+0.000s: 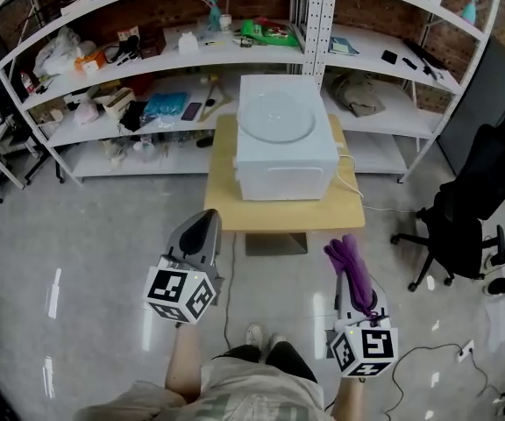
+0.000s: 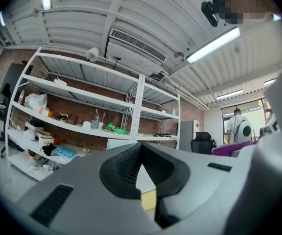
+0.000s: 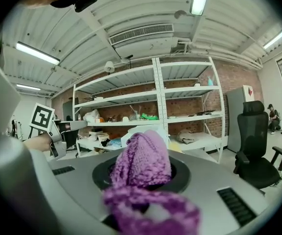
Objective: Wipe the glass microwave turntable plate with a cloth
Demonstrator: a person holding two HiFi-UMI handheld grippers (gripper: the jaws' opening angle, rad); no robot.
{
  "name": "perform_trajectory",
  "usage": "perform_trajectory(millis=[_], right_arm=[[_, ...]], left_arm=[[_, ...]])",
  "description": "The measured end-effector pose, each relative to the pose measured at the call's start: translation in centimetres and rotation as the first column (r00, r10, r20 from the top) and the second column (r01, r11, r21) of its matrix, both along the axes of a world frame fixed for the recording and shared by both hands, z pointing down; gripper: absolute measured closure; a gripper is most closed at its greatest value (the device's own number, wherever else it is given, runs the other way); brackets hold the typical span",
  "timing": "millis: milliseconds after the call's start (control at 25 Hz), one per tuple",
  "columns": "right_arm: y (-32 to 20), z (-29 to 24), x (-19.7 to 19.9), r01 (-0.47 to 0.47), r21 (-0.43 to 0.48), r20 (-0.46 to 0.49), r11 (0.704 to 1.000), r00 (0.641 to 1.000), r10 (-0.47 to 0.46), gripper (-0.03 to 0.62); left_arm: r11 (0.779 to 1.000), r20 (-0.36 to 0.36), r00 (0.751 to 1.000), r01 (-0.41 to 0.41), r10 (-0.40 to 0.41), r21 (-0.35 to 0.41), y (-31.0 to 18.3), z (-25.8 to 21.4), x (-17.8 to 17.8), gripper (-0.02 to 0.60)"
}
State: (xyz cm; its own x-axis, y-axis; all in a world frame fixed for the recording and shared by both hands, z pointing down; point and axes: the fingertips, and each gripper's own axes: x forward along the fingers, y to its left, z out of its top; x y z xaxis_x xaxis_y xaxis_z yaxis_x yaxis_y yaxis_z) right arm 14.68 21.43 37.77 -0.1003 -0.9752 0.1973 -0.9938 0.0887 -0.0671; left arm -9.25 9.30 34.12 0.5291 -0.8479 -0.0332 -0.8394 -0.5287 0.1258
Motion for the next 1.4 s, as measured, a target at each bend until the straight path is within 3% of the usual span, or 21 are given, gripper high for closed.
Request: perform_trajectory(millis=[160,400,600,880,1000,1120,1400], right_arm=[[4.2,-0.5,-1.4,0.05,0.016,-0.011,0.999,0.999,-0.05,0.54],[13.3,0.3,-4.6,0.172,0.006,0.053,0.985,0.984,-0.172,0.54],[17.4,-1.6,-5.9,0.227,0.032,0.006,0.973,0.974,-0.228,0.54],[20.4,-4.9,-7.9,0.185,0.105,0.04,0.977,0.981,-0.19,0.54],[21.3,-5.1,-9.3,0.146,0.108,0.054,0.983,0.987,-0.153,0.54],[22.1,-4.7,-11.6,0.16,0.105,0.018,0.982,0.987,-0.162,0.54],[23.1,-3.3,-14.2,0.15,0.069,0.036,0.986,0.988,-0.153,0.54]], left_arm=[[1.0,0.001,1.0,0.003,-0.003,0.001,5.8,0.0,0.0,0.58],[0.999,0.014,1.0,0.016,-0.015,-0.033,16.7,1.4,0.5,0.58],[1.0,0.003,1.0,0.023,-0.023,-0.004,22.8,-0.6,-0.2,0.58],[0.999,-0.003,1.0,-0.018,0.018,0.05,26.3,-3.5,-1.8,0.58],[0.998,-0.011,0.999,-0.036,0.037,0.045,27.0,-3.2,-3.2,0.58],[0.999,-0.012,0.999,-0.049,0.049,0.014,27.4,-1.9,-4.8,0.58],[0.999,-0.013,0.999,-0.035,0.034,-0.005,28.2,-0.7,-7.9,0.58]])
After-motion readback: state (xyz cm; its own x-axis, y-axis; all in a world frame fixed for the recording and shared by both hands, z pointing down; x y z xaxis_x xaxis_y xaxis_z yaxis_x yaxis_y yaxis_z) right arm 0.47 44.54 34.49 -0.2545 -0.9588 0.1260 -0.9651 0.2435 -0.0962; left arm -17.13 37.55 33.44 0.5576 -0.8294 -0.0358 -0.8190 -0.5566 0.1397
